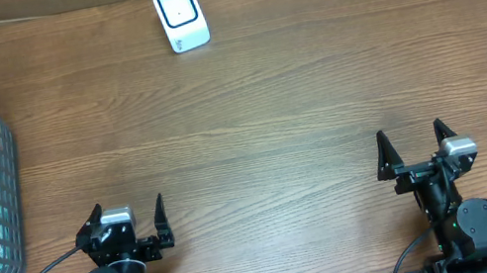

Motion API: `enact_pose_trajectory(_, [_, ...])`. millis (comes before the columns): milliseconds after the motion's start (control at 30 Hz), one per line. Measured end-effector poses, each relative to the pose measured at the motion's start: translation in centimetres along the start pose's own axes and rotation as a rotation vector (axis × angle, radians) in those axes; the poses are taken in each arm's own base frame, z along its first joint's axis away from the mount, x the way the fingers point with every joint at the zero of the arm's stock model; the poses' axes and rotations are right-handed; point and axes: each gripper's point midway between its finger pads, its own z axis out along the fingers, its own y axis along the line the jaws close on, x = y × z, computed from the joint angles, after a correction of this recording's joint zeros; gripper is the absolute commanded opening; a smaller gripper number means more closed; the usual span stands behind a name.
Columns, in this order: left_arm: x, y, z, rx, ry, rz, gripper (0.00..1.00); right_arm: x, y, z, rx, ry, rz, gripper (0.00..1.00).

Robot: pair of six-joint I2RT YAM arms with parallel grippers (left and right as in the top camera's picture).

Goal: Scan the item barcode

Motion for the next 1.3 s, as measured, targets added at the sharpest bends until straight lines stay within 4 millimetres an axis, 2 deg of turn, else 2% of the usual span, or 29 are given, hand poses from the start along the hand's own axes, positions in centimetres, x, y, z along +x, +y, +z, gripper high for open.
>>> enact_pose_trajectory(1300, [0.00,0.00,0.00,0.000,0.000,0.000,1.00,-0.07,-0.62,-0.01,0.036,-0.004,-0.001,1.00])
